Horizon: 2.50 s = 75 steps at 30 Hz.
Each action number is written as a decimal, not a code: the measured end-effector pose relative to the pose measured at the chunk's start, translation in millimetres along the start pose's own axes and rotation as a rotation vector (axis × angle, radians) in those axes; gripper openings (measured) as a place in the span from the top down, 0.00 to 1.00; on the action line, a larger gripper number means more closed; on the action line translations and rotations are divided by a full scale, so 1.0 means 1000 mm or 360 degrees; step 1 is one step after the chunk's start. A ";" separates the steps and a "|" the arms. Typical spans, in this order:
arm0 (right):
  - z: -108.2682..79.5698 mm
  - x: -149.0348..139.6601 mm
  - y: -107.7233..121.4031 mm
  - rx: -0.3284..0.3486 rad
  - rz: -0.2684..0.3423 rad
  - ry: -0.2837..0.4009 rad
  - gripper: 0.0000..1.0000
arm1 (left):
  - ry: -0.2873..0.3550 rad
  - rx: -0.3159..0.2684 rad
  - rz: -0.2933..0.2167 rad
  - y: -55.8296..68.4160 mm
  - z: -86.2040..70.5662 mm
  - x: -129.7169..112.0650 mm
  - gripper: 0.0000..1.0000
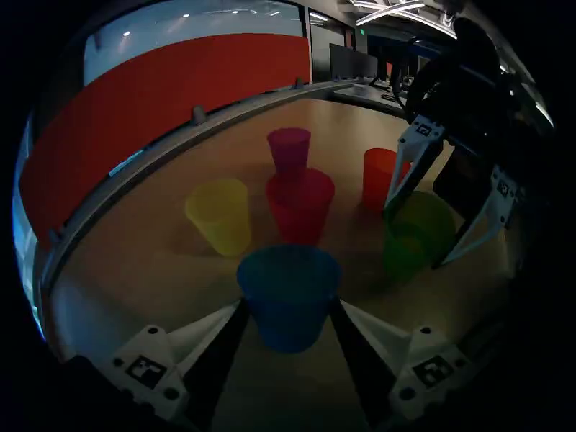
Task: Pour water
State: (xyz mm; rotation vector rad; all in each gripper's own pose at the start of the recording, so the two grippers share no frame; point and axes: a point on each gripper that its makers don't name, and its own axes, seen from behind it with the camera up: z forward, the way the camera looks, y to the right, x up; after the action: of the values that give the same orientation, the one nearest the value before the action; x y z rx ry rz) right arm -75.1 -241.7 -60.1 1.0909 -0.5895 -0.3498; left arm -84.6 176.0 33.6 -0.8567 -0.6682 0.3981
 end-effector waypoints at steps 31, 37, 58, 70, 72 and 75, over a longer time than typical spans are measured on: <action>0.013 -0.009 -0.001 -0.0013 0.0008 -0.0025 0.10 | -0.0049 -0.0004 0.0009 0.004 -0.009 -0.033 0.18; 0.014 -0.010 0.000 -0.0015 0.0019 -0.0015 0.10 | -0.0087 -0.0002 0.0033 0.008 -0.010 -0.041 0.17; 0.009 -0.017 -0.001 -0.0045 0.0030 -0.0006 0.09 | -0.0122 0.0021 0.0044 0.018 -0.020 -0.053 0.15; 0.000 -0.015 0.001 -0.0075 0.0043 0.0009 0.00 | -0.0128 0.0050 0.0038 0.017 -0.028 -0.054 0.15; -0.003 -0.015 0.000 -0.0077 0.0040 0.0009 0.00 | -0.0128 0.0060 0.0038 0.016 -0.030 -0.055 0.15; -0.007 -0.014 -0.002 -0.0087 0.0033 0.0020 0.00 | -0.0129 0.0077 0.0028 0.014 -0.033 -0.057 0.15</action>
State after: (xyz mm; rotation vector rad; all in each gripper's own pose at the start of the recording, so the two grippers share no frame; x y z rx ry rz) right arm -81.6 -229.5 -67.8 1.0330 -0.5767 -0.3388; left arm -104.0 133.6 -14.9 -0.8045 -0.7233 0.4648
